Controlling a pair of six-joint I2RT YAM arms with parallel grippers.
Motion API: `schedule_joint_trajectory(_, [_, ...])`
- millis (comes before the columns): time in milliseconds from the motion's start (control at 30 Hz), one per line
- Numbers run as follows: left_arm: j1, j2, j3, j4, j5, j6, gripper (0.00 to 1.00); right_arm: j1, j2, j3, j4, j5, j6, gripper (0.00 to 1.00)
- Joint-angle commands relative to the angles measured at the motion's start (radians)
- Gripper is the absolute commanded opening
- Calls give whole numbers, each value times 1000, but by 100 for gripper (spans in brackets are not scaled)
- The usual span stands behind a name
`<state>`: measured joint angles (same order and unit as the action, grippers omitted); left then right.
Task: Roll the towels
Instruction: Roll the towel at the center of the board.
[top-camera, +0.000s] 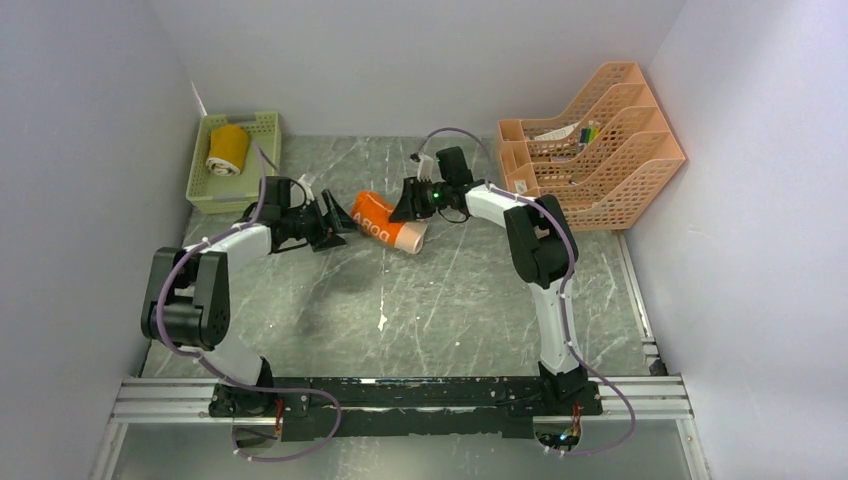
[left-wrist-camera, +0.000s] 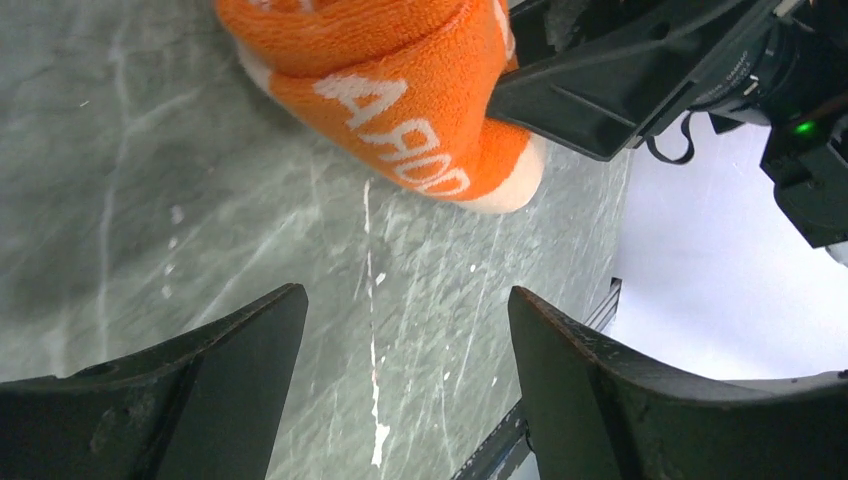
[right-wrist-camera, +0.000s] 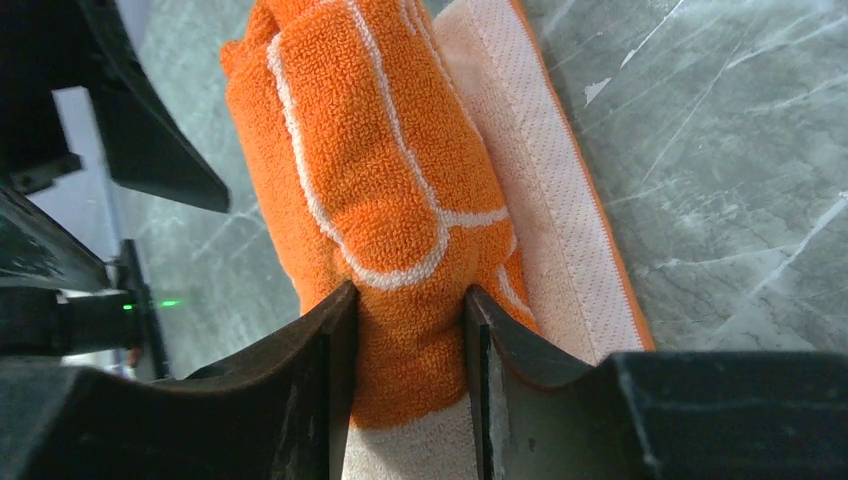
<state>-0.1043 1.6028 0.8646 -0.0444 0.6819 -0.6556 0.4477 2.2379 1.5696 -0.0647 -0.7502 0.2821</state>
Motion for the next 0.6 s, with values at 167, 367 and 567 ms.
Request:
schedule_joint_trajectory(167, [-94, 155, 37, 268, -99, -114, 100, -48, 93, -78, 105, -168, 197, 38])
schedule_joint_trajectory(367, [-106, 251, -4, 511, -152, -261, 100, -60, 106, -162, 317, -247, 358, 37])
schedule_joint_trajectory(567, [-130, 354, -51, 863, -159, -483, 100, -60, 126, -211, 448, -301, 457, 36])
